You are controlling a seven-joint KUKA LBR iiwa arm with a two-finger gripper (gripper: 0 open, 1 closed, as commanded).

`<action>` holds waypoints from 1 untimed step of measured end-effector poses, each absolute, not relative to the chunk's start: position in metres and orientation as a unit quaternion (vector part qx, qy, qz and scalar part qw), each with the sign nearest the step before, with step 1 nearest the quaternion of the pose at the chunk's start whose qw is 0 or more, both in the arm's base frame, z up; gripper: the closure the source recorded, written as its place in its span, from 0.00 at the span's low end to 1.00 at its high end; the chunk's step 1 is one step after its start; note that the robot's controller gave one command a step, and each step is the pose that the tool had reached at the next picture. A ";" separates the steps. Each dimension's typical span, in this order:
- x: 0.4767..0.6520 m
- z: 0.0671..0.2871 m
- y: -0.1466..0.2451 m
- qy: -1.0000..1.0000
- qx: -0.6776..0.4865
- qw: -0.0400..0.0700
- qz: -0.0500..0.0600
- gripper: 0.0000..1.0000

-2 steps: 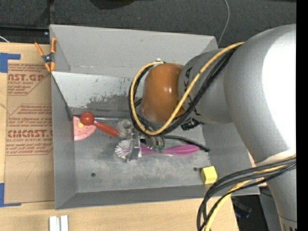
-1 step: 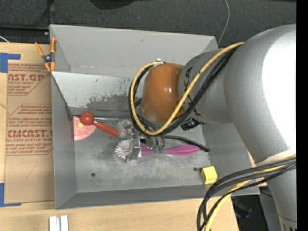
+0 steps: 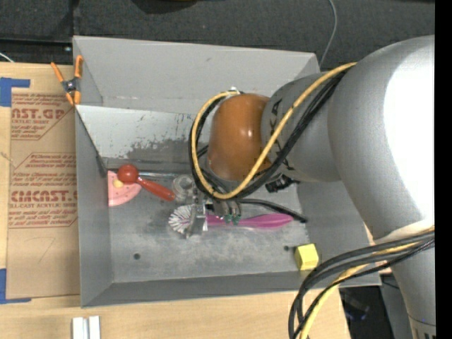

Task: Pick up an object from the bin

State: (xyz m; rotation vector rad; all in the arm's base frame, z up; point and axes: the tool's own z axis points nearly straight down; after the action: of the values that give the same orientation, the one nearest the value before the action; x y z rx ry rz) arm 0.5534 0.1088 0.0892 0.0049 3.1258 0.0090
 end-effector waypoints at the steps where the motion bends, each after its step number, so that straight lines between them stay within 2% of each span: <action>1: 0.521 0.078 0.078 0.988 -0.152 0.017 0.003 1.00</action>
Offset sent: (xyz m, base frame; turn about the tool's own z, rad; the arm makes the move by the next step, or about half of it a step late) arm -0.0069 -0.0159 -0.0127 0.0066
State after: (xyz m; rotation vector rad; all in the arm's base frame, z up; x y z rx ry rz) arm 0.5215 0.0778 0.0775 -0.4729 3.0711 0.0103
